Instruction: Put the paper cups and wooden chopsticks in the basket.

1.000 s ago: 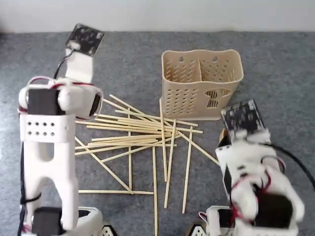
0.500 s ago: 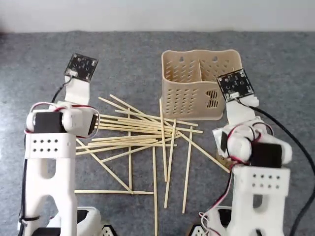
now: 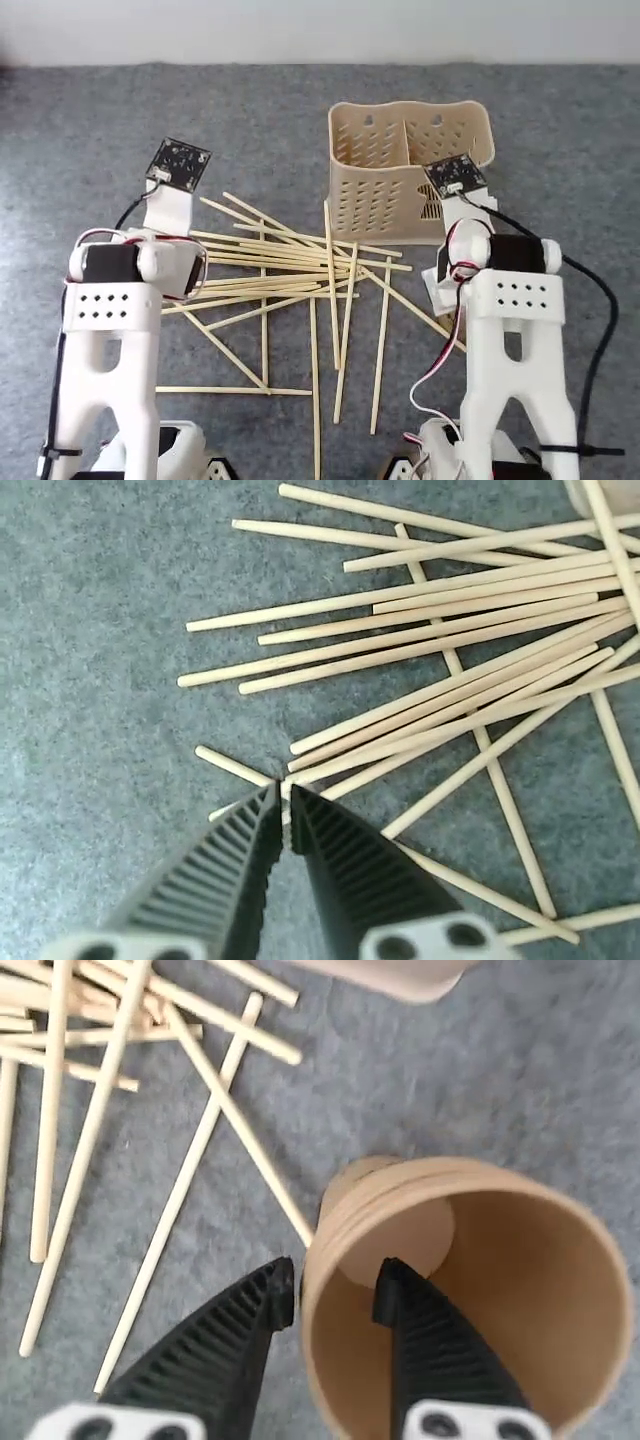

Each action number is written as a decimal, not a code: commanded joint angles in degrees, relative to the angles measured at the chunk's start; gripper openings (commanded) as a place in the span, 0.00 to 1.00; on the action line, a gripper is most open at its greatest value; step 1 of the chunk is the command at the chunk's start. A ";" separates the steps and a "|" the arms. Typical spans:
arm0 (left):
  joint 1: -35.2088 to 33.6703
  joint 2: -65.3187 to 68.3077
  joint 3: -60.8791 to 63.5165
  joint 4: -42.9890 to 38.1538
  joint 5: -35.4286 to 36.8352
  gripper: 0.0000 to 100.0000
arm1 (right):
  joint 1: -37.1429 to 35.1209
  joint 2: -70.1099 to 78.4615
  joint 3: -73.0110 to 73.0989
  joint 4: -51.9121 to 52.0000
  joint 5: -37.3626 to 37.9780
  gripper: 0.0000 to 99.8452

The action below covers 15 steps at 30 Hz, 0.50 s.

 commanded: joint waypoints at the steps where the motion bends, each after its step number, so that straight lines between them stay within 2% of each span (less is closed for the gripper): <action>1: -0.18 -2.02 1.36 -3.16 -0.70 0.01 | 0.31 -0.04 -0.53 -1.54 0.26 0.00; 3: -0.18 -2.02 3.12 -4.92 -0.62 0.01 | 0.31 -0.04 -0.53 -1.45 0.79 0.02; 9: 0.00 -2.02 7.43 -8.26 -0.35 0.01 | 0.04 -2.15 -0.53 -1.36 5.89 0.01; 12: -0.18 -2.02 7.60 -8.44 -0.35 0.01 | -0.04 -8.04 -0.53 -1.36 6.24 0.01; 15: 0.35 -2.02 9.45 -8.62 0.09 0.01 | -0.04 -15.60 -0.53 -0.57 9.76 0.01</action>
